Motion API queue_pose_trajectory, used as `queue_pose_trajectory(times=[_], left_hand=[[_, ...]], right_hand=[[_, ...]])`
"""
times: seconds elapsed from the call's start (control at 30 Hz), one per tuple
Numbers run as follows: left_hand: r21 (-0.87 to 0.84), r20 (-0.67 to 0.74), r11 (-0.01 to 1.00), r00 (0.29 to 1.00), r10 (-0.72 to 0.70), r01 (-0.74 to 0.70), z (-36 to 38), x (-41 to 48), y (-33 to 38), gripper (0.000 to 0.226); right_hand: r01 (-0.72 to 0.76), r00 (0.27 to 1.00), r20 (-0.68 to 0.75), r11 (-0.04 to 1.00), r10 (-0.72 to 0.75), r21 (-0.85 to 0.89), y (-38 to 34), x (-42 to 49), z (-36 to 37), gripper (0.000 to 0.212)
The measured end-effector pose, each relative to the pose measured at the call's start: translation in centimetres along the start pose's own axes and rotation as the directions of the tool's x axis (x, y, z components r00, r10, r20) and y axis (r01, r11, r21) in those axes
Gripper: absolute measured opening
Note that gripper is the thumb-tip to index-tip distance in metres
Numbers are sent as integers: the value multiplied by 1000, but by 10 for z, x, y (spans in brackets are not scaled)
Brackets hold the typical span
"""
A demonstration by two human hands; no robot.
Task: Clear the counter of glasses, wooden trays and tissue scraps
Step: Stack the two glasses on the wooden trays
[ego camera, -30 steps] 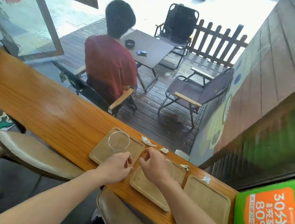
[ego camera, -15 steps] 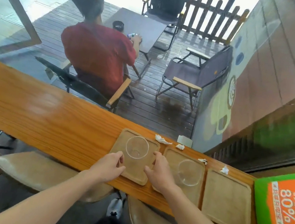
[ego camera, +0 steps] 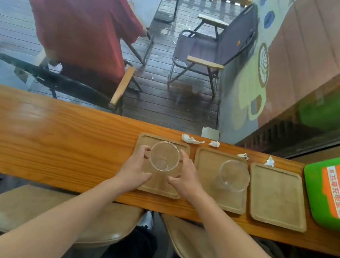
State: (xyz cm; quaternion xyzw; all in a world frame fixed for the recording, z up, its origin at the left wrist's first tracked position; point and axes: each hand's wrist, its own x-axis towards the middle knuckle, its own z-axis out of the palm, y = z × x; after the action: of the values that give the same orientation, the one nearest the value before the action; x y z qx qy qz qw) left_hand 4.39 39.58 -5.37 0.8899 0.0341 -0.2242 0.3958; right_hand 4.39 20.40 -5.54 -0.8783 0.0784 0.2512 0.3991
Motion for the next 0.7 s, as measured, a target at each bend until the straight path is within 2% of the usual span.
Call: queue_pose_trajectory(times=[0.07, 0.17, 0.23, 0.5, 0.7], left_hand=[[-24, -1, 999, 999, 36, -36, 1, 2, 3, 77], [-53, 0, 996, 998, 66, -66, 0, 2, 7, 77], [-66, -1, 995, 997, 76, -76, -1, 3, 11, 75], [-69, -35, 986, 989, 147, -149, -13, -7, 47, 75], [-42, -73, 963, 962, 262, -266, -27, -8, 99, 74]], right_hand=[[35, 999, -6, 999, -35, 27, -3, -1, 0, 99], [115, 992, -64, 991, -111, 72, -9, -4, 0, 78], [112, 991, -79, 990, -105, 90, -13, -7, -1, 69], [121, 986, -130, 986, -106, 118, -30, -28, -31, 61], [192, 964, -205, 976, -168, 103, -48, -45, -84, 59]])
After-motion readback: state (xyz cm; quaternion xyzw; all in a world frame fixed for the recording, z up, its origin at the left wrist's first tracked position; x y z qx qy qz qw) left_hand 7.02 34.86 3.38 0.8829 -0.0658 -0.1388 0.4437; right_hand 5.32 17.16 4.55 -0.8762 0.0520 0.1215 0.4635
